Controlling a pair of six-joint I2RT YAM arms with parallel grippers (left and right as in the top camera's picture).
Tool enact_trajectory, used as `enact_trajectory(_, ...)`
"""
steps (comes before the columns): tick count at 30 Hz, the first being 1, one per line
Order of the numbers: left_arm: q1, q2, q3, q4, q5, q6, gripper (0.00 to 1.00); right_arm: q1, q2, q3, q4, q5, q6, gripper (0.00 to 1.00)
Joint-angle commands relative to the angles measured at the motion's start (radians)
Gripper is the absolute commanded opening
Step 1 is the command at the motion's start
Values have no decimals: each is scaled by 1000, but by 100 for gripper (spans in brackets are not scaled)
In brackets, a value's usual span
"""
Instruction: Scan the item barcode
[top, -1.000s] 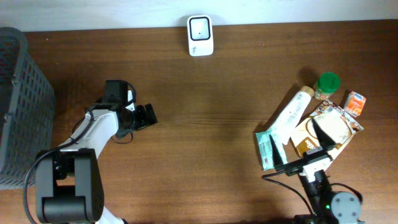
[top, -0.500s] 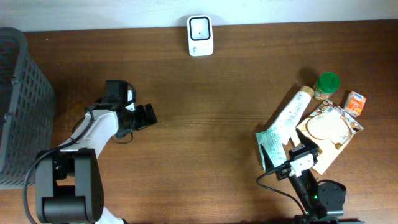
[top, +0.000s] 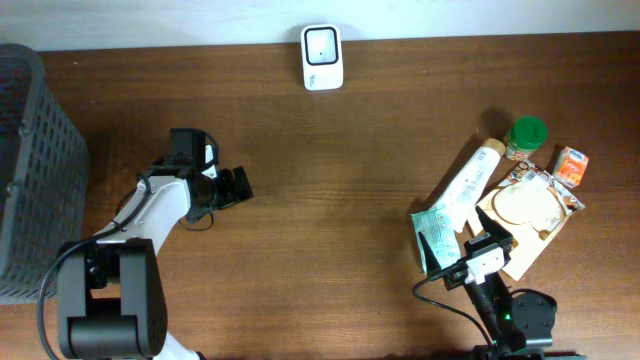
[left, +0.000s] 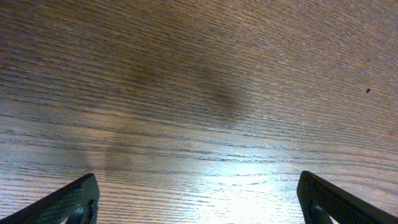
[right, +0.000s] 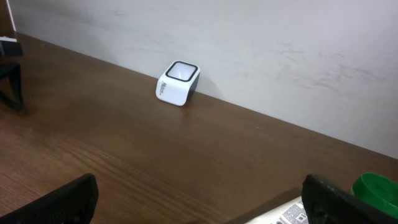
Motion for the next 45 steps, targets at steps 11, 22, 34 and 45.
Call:
enact_trajectory(11, 13, -360, -54, 8, -141, 9, 99, 3, -9, -7, -2, -12, 7, 98)
enact_trajectory(22, 12, -1035, -519, 513, -130, 535, 99, 3, -8, -7, -2, -12, 7, 98)
enact_trajectory(34, 12, -1588, -903, 517, -105, 823, 99, 3, -8, -7, -2, -12, 7, 98)
enact_trajectory(45, 13, -1768, -964, 331, -93, 952, 99, 3, -8, -7, -2, -12, 7, 98)
